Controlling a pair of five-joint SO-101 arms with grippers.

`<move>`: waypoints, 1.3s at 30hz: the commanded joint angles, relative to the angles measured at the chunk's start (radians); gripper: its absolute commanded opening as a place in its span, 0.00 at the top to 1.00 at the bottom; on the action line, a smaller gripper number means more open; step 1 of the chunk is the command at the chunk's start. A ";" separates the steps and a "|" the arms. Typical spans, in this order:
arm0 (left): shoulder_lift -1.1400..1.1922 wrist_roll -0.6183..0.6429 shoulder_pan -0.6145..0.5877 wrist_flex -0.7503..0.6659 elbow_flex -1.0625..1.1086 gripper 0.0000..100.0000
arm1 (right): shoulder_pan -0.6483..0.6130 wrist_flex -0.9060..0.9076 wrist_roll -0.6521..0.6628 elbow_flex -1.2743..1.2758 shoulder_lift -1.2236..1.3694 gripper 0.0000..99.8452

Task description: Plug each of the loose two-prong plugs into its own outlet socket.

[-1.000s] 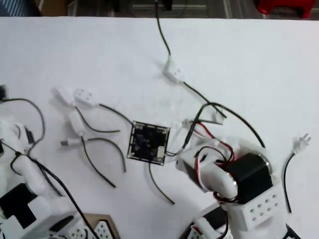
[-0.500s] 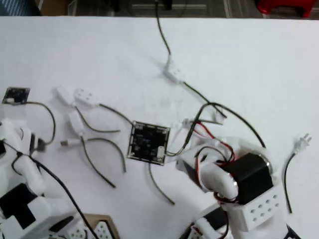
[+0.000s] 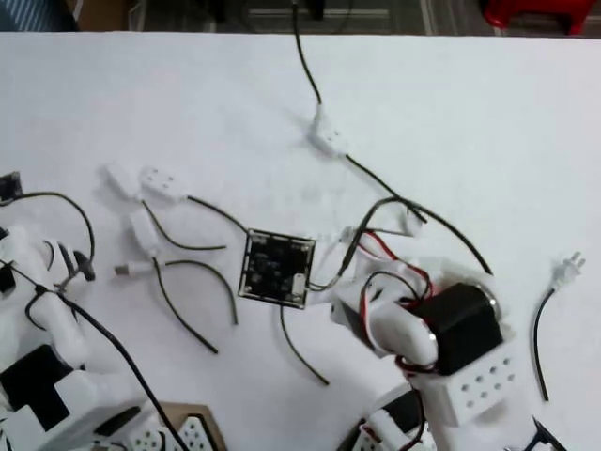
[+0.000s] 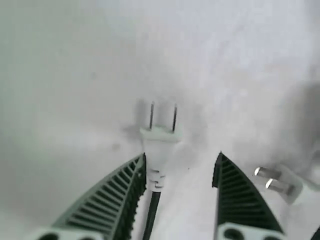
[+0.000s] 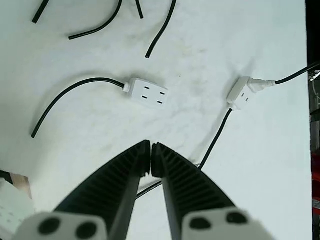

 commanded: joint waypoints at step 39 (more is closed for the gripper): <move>0.518 -0.158 -0.297 0.620 -0.988 0.78 | 0.005 0.002 0.009 0.025 -0.013 0.98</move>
